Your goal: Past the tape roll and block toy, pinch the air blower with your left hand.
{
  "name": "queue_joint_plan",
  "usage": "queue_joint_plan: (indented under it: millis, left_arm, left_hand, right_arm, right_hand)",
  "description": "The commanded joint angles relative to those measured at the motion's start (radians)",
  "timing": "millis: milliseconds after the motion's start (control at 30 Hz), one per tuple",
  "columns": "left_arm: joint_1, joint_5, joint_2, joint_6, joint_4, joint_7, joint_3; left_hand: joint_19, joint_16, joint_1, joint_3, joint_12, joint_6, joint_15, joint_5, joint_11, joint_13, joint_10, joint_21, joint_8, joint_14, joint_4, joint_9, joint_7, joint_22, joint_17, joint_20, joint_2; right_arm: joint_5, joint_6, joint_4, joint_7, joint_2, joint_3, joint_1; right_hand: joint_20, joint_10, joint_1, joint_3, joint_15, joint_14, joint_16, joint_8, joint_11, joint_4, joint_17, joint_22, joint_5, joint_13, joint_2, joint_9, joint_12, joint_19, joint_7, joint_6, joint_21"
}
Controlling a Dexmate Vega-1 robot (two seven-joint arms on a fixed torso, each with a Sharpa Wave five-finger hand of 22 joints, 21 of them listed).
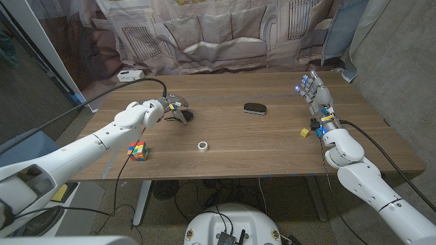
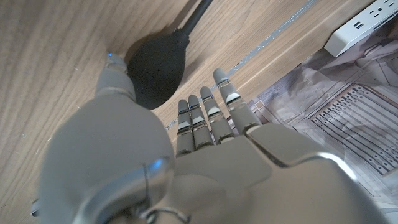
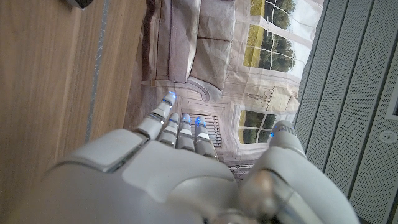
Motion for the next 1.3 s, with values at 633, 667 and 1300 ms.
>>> queue_joint_plan:
  millis: [633,667,1300]
  left_arm:
    - [0.041,-0.109,-0.020,-0.113,0.075,0.177,-0.031]
    - [0.042,-0.117,-0.022,-0.116,0.078,0.178,-0.033]
    - [0.030,-0.147,-0.023,-0.113,0.088,0.141,-0.018]
  left_hand:
    - [0.100,0.017,0.119,0.058,0.018,0.078,-0.002,-0.001,0.026,0.005,0.074,0.023,0.011,0.084,-0.013,0.005,0.030,-0.001,0.004,-0.003,0.036]
    - [0.102,0.017,0.121,0.059,0.019,0.081,-0.003,-0.001,0.025,0.005,0.076,0.024,0.011,0.086,-0.013,0.005,0.031,-0.001,0.004,-0.004,0.036]
    - [0.148,0.009,0.145,0.079,0.020,0.107,0.010,-0.002,0.034,0.007,0.095,0.034,0.012,0.110,-0.008,0.007,0.041,-0.001,0.003,0.018,0.052]
  right_arm:
    - [0.006,-0.028,-0.017,0.000,-0.010,-0.001,0.002]
    - [0.006,-0.029,-0.017,0.000,-0.010,-0.002,0.002]
    - [0.015,-0.032,-0.008,-0.002,-0.003,-0.006,0.004]
  right_hand:
    - [0.003,0.009,0.003,-0.006,0.002,0.009,-0.003,-0.003,0.003,0.001,0.006,0.003,0.002,0.006,0.013,0.003,-0.004,0.008,0.000,0.014,-0.002]
    - [0.003,0.009,0.003,-0.007,0.002,0.008,-0.004,-0.003,0.003,0.001,0.006,0.003,0.002,0.006,0.013,0.003,-0.004,0.008,0.000,0.014,-0.002]
    - [0.006,0.008,0.002,-0.007,0.005,0.008,-0.005,-0.004,0.005,0.001,0.006,0.003,0.002,0.006,0.016,0.003,-0.005,0.008,-0.002,0.013,-0.002]
